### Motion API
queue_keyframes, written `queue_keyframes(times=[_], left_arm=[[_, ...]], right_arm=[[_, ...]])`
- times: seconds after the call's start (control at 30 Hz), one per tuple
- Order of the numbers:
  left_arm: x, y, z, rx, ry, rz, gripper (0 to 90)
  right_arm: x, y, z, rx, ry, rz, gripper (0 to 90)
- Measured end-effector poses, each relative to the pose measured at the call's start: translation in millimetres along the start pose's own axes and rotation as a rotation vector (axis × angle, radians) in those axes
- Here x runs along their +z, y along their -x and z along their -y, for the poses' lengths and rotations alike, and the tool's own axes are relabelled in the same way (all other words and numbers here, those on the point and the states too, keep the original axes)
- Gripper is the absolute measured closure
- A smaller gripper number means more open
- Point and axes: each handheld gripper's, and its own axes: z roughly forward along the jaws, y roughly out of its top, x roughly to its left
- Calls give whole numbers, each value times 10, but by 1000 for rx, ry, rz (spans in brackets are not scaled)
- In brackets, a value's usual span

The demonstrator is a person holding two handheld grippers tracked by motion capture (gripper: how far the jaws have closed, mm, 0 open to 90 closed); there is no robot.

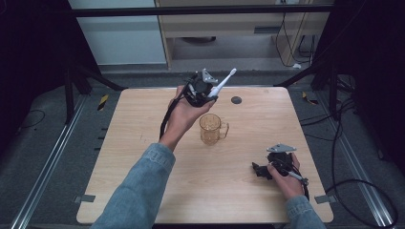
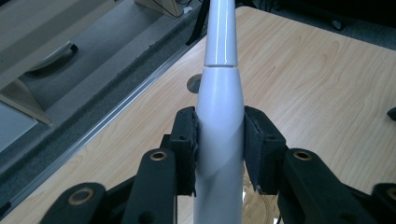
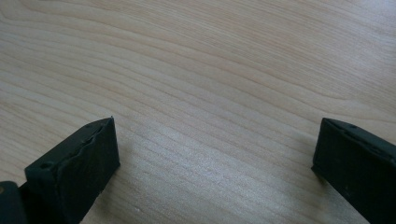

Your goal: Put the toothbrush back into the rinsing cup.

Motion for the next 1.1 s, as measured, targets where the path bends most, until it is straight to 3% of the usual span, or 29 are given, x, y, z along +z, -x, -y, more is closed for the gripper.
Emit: queue_keyframes(times=[0.43,1.1], left_arm=[[115,-6,-127,-41,33,22,667],[272,-2,-145,-87,72,56,667]], right_arm=[[-1,0,0,0,-1,0,4],[0,2,1,-3,0,1,4]])
